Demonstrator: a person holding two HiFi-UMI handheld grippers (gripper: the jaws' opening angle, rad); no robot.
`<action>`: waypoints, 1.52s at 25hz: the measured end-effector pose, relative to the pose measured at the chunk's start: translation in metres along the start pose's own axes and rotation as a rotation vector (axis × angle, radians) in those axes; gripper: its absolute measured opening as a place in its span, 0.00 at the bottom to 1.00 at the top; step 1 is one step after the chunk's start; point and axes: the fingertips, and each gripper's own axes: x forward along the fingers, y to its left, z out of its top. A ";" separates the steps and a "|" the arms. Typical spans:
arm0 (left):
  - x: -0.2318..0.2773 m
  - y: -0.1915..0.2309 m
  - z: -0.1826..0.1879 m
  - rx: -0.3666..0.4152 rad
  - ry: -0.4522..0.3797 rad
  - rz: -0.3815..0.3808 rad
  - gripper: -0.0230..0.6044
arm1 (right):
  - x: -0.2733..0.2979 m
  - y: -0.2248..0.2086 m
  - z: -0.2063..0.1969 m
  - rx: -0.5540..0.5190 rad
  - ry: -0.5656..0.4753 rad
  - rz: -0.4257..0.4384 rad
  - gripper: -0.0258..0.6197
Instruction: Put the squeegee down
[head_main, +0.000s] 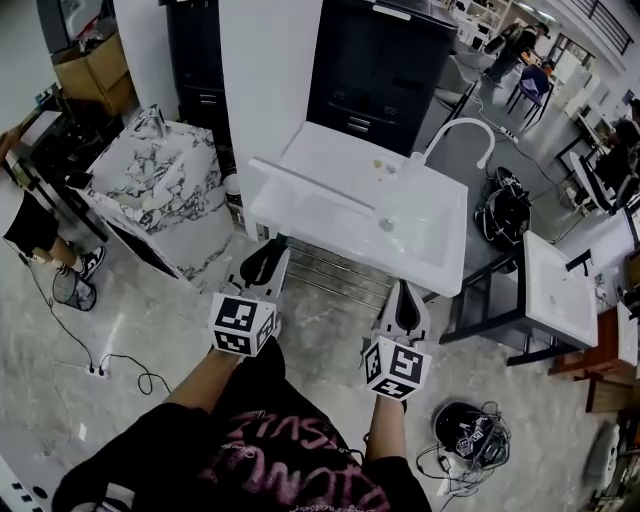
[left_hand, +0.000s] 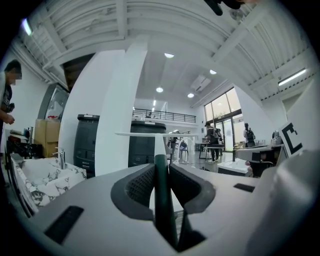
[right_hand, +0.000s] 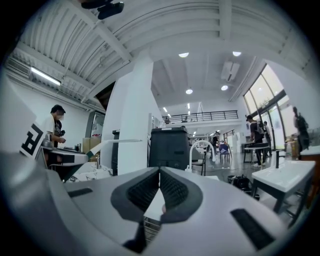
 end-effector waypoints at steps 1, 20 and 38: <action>0.003 0.003 -0.002 -0.003 0.004 0.002 0.19 | 0.004 0.000 -0.002 0.000 0.005 0.000 0.07; 0.072 0.030 -0.031 -0.025 0.073 -0.009 0.19 | 0.072 -0.013 -0.022 0.014 0.057 -0.020 0.07; 0.150 0.055 -0.031 -0.035 0.123 -0.057 0.19 | 0.150 -0.016 -0.028 0.026 0.117 -0.041 0.07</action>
